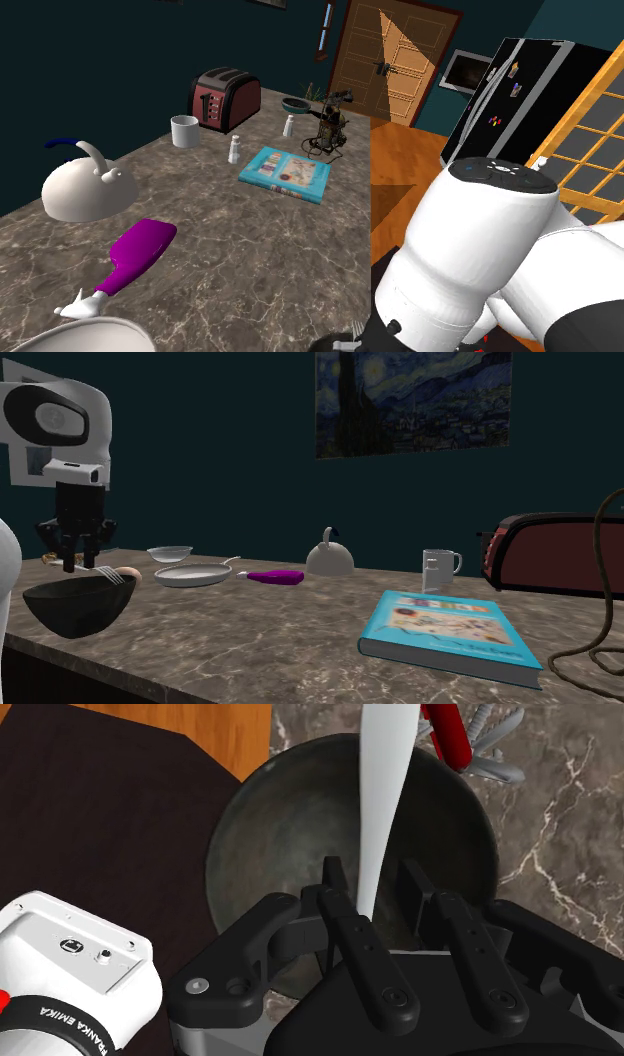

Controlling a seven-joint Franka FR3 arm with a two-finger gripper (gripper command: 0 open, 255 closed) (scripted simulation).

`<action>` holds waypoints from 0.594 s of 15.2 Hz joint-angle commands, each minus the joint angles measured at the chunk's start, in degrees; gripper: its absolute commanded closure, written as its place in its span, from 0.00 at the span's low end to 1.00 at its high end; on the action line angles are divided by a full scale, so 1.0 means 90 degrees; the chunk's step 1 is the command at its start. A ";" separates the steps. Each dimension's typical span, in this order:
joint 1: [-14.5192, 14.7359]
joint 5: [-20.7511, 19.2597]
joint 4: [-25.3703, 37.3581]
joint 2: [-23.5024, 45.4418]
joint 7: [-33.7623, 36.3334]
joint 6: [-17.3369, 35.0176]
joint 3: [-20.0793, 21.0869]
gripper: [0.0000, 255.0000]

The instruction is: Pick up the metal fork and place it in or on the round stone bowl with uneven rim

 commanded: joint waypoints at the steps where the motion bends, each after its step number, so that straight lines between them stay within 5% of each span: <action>1: 0.0005 0.0088 -0.0107 0.0073 -0.0037 0.0185 0.0102 1.00; 9: 0.0007 0.0117 -0.0142 0.0099 -0.0049 0.0247 0.0136 1.00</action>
